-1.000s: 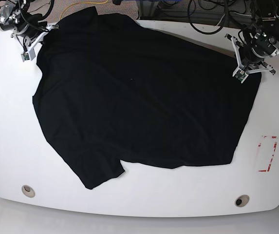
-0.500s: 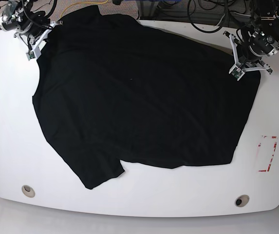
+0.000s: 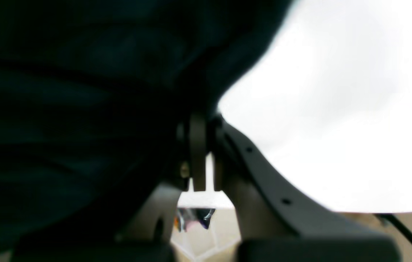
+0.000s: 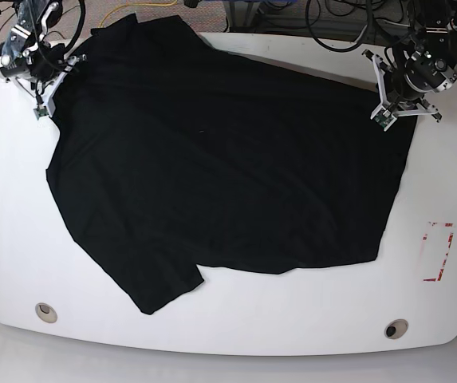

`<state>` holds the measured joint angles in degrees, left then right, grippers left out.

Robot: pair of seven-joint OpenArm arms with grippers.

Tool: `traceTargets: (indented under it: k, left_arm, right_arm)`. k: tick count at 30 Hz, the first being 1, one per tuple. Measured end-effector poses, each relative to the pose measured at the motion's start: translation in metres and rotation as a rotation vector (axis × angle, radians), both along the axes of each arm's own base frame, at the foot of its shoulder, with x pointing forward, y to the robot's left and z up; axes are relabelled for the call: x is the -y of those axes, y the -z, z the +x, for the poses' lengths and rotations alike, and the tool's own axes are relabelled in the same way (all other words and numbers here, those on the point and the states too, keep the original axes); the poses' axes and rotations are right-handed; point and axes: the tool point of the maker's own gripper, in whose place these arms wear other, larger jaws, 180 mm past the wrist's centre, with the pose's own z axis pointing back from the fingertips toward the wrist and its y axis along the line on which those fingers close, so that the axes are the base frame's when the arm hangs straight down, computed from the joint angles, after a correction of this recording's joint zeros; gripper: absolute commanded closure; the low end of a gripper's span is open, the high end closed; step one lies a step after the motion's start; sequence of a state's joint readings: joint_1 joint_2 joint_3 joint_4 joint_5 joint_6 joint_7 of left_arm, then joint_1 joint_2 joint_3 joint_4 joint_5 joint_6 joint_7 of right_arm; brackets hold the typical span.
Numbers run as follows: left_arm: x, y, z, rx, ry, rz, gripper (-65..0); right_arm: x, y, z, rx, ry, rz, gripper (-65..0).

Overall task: Layout the t-shirt on the table in an organized manner, then fold the t-shirt properly
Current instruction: 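Hold the shirt edge with both grippers and tug it taut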

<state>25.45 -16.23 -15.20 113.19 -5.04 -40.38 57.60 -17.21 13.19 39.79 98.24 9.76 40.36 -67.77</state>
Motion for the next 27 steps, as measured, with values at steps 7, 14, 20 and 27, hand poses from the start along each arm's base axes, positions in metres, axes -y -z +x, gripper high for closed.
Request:
traceTargets:
  k: [7,14,20,27]
  left_arm:
    - [0.006,0.001,-0.001,0.001,0.006,-0.026,0.0]
    - [0.008,0.001,-0.001,0.001,0.007,-0.03,0.0]
    - [0.016,0.005,-0.003,-0.017,0.039,-0.025,0.0]
    - [0.027,0.01,-0.005,-0.033,0.072,-0.028,0.0]
  right_arm:
    - [0.022,-0.002,0.01,-0.038,0.01,-0.091,-1.4]
    - [0.029,-0.007,0.018,-0.039,0.012,-0.128,-3.8]
    - [0.036,-0.009,0.016,-0.056,0.014,-0.169,-34.1]
    - [0.031,-0.019,-0.001,-0.056,0.019,-0.21,-53.1]
